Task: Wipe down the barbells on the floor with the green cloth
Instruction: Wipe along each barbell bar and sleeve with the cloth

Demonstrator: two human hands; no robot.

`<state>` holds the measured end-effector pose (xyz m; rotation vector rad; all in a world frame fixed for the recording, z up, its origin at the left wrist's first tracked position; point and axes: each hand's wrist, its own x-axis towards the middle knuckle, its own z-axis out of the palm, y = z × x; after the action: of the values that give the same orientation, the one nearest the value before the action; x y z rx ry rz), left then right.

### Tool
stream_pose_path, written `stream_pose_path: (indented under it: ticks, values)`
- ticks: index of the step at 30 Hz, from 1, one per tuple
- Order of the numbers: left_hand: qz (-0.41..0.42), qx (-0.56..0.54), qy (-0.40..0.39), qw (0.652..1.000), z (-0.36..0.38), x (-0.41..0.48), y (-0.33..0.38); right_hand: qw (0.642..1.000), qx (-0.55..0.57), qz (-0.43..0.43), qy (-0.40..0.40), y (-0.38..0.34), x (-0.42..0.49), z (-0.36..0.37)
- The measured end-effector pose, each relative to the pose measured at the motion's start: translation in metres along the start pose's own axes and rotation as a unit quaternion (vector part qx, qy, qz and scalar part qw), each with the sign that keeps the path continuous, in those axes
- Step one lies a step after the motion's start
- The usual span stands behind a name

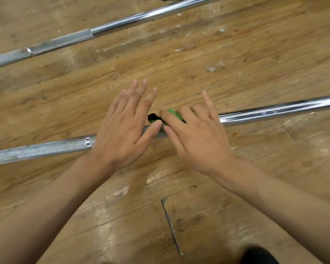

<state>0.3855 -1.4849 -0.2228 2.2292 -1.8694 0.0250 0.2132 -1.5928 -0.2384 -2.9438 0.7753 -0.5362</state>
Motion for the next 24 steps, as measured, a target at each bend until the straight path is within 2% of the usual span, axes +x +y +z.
stream_pose_path:
  ticks: [2,5,7,10,15,18,22,24]
  values:
    - [0.045,0.033,-0.021,0.998,0.0,-0.005,-0.007,1.0,0.004,0.014,0.026,0.036,-0.028,-0.008]
    - [0.242,0.058,-0.086,0.965,-0.007,-0.007,-0.02,0.996,-0.041,0.069,0.048,0.099,-0.061,-0.023]
    - [0.318,0.052,-0.117,0.939,-0.013,-0.003,-0.029,0.991,-0.055,0.114,0.043,0.117,-0.062,-0.026]
    - [0.326,0.049,-0.145,0.933,-0.017,-0.001,-0.038,0.984,-0.023,0.172,0.046,0.092,-0.041,-0.022]
    - [0.326,0.03,-0.171,0.929,-0.019,-0.003,-0.037,0.998,0.019,0.057,0.015,0.001,-0.021,0.002]
    - [0.33,0.02,-0.171,0.928,-0.02,-0.006,-0.036,0.999,-0.025,0.031,0.027,0.031,-0.036,-0.002]
    - [0.327,0.012,-0.152,0.933,-0.018,-0.011,-0.032,0.987,-0.043,0.147,0.055,0.108,-0.068,-0.022]
    - [0.328,0.013,-0.147,0.933,-0.018,-0.013,-0.028,0.977,-0.045,0.199,0.062,0.115,-0.072,-0.029]
